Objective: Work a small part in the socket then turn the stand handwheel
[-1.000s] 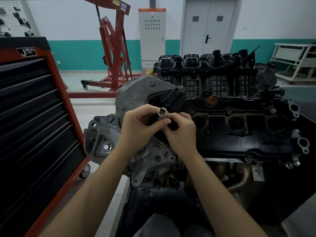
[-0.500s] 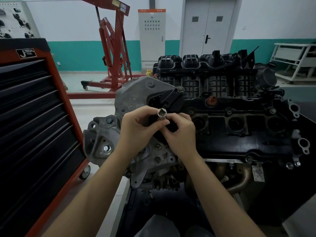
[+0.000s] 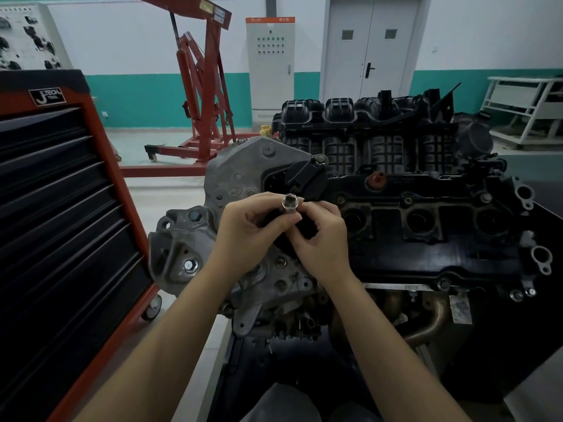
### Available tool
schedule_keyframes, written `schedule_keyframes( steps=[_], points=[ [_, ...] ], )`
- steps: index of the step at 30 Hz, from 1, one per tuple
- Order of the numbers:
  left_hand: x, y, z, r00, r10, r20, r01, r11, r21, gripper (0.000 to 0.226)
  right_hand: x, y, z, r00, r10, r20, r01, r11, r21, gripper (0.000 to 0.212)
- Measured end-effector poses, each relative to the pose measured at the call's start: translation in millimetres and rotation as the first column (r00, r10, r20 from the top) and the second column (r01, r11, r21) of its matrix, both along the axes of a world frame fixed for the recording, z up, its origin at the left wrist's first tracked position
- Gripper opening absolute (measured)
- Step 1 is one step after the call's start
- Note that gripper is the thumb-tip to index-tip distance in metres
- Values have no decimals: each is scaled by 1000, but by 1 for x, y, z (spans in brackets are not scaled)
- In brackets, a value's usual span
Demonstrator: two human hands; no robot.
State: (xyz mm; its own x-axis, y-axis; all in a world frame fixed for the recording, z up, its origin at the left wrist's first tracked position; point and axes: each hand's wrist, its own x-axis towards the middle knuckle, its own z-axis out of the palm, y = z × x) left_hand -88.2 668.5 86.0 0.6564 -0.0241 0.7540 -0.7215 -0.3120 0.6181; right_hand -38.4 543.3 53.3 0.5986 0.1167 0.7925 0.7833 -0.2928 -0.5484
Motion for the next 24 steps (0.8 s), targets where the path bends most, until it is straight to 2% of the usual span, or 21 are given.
schedule_keyframes(
  steps=[4,8,13,15,20,24],
  points=[
    [0,1,2,999,-29,-15,29,1000,8,25,2,-1,-2,1000,-13,-25,13,1000,21,24],
    [1,-1,2,998,58,30,-60,997,48,18,3,0,-2,1000,-28,0,28,1000,10,13],
    [1,2,-1,999,-7,-37,7,1000,-6,15,0,1,0,999,0,33,-1,999,36,29],
    [1,2,0,997,-40,-61,39,999,-12,18,2,0,-1,999,6,49,-7,1000,24,29],
    [1,1,1,999,34,12,-34,999,19,19,5,1,-4,999,-25,31,24,999,31,15],
    [0,1,0,1000,28,14,-28,1000,5,19,3,1,-2,999,-23,48,21,999,46,21]
  ],
)
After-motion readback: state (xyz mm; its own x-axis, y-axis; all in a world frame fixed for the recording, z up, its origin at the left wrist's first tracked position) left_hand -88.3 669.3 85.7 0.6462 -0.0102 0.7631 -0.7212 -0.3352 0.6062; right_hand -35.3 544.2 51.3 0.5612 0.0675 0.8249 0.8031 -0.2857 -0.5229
